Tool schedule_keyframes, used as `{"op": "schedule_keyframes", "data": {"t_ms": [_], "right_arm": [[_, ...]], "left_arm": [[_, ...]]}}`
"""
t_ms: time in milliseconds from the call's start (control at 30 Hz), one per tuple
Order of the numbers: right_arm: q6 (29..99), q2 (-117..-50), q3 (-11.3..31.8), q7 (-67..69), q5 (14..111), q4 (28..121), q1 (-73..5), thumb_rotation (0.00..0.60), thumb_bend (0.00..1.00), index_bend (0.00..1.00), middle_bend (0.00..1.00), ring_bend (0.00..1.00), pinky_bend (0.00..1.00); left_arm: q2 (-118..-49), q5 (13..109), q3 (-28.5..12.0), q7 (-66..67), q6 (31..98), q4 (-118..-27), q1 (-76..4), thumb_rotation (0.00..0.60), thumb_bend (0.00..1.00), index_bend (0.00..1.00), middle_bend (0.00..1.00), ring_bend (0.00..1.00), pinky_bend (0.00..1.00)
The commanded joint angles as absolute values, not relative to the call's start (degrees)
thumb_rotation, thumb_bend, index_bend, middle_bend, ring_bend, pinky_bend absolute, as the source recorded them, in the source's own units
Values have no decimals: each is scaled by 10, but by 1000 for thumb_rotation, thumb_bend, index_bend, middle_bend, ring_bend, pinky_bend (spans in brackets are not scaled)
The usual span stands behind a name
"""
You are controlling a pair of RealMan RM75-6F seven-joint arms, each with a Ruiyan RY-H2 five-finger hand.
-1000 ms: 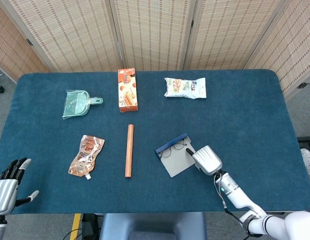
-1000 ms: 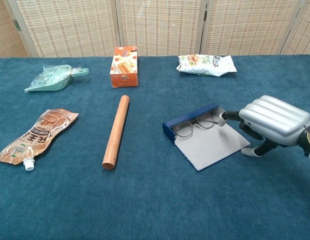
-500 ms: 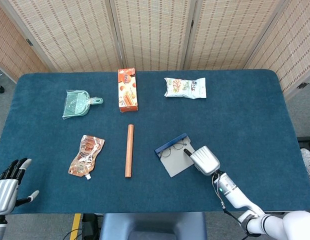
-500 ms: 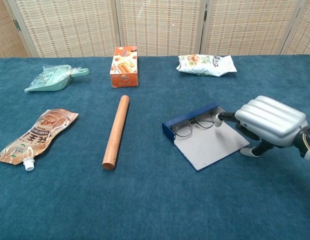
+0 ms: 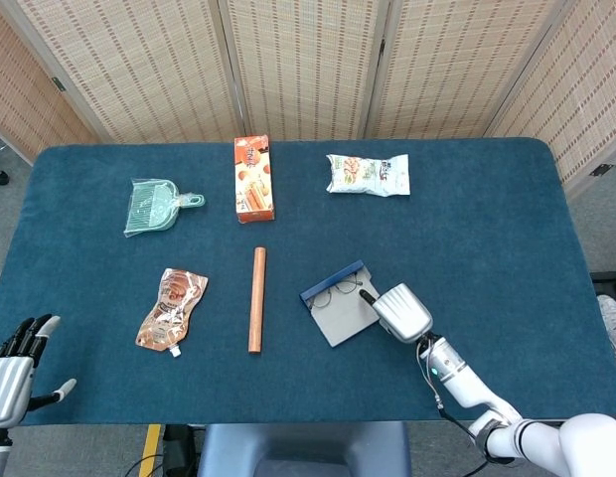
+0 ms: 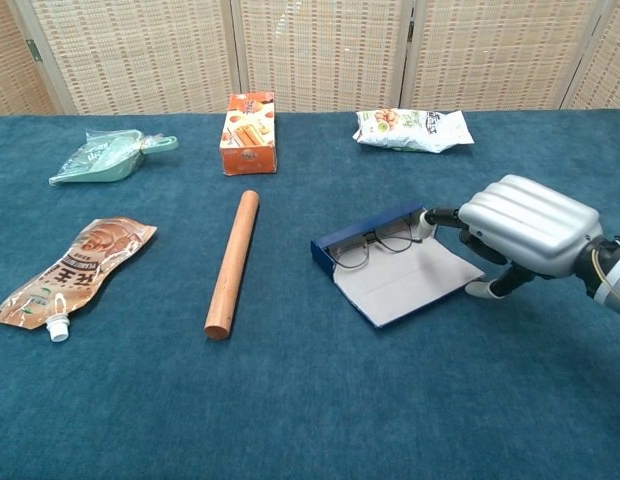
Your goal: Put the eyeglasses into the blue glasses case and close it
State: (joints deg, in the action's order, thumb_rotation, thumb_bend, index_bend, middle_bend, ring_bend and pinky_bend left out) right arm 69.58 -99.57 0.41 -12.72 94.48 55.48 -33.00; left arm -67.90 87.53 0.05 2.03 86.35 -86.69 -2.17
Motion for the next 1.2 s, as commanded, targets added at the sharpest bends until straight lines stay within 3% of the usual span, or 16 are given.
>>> {"op": "schedule_keyframes", "data": {"t_ms": [33, 700, 1200], "right_arm": [[692, -996, 7, -129, 943, 557, -334, 600, 279, 290, 843, 1000, 892], [680, -1021, 25, -120, 943, 556, -367, 600, 331, 304, 843, 1000, 892], [668, -1034, 23, -111, 940, 544, -380, 600, 499, 584, 868, 1000, 892]], "left_arm": [[-676, 878, 3, 9, 859, -867, -23, 600, 188, 121, 117, 98, 258], [-675, 875, 2, 17, 856, -870, -25, 600, 189, 121, 117, 98, 258], [-676, 869, 1, 13, 853, -865, -24, 600, 189, 121, 117, 97, 258]]}}
